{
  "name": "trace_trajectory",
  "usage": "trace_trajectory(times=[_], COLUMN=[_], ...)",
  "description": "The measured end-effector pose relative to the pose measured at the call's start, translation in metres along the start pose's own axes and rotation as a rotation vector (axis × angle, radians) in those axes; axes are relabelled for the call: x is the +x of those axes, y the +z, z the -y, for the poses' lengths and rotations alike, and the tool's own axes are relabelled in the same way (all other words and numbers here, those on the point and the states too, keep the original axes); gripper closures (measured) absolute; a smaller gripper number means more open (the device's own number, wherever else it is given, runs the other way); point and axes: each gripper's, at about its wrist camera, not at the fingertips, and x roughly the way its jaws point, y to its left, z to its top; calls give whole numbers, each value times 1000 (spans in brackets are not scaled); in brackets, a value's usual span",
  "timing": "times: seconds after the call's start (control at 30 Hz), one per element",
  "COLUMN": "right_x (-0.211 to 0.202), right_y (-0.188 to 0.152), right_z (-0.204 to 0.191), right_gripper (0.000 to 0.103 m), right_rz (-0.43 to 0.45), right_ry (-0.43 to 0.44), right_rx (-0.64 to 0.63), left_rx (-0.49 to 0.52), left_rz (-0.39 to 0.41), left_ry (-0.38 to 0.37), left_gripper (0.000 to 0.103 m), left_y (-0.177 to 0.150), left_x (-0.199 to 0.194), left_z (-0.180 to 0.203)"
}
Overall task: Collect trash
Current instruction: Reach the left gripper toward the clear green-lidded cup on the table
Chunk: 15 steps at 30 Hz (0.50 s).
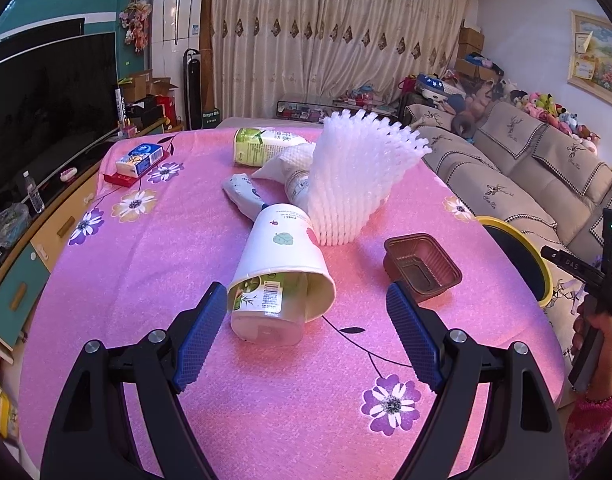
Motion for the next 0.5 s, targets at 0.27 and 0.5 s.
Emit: trace_trajectory(times=[0.27,0.5], right_x=[-11,-13], right_y=[-7,-9], right_z=[-14,-18], right_gripper=[46,46], right_rz=[1,1], right_ry=[49,72], right_rx=[-13,-4], left_rx=[-14,51], left_rz=[-30,-23], left_ry=[-5,32], left_gripper=[24,30], left_y=[-4,-7], left_x=[11,6], left_z=[-6,-1])
